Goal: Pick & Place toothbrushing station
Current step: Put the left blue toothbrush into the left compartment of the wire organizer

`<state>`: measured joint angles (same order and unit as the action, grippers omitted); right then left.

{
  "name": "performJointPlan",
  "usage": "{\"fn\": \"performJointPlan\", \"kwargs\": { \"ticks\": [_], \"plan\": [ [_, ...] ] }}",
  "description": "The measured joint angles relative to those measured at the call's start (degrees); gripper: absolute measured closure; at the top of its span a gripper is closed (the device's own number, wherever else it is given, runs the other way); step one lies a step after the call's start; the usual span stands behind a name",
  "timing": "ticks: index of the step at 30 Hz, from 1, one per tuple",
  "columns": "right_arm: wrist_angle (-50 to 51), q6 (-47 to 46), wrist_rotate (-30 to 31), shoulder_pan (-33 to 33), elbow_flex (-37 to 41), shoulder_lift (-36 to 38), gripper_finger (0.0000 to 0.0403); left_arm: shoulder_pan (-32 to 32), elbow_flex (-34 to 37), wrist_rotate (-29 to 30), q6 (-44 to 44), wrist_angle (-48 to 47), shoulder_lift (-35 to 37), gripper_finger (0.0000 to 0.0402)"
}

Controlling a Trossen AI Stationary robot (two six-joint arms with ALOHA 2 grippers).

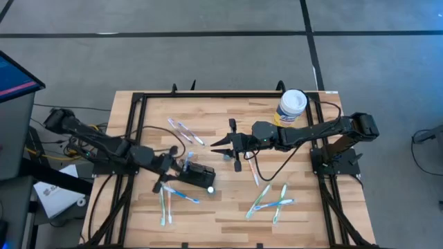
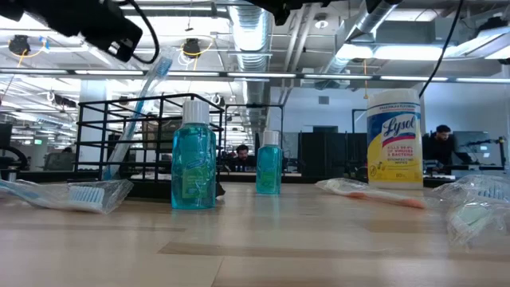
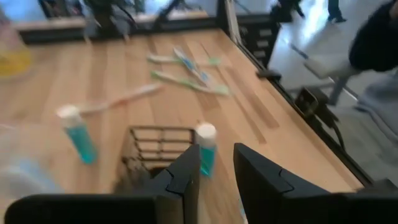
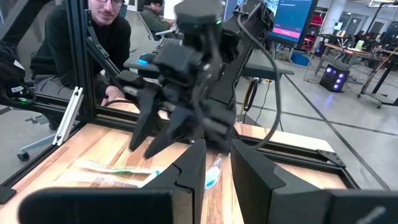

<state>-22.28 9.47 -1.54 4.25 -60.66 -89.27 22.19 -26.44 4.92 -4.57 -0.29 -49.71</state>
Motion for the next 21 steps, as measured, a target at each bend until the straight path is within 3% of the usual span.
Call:
{"fn": "performJointPlan", "kwargs": {
  "ticks": [14,21],
  "plan": [
    [0.1,0.0,0.0,0.0,0.0,0.0,0.0336,6.8,-6.6,4.7,-1.8,-2.7,-14.0,0.0312],
    [0.5,0.0,0.0,0.0,0.0,0.0,0.0336,8.6,-8.3,8.7,-1.7,-4.9,-16.5,0.0312]
  ]
}}
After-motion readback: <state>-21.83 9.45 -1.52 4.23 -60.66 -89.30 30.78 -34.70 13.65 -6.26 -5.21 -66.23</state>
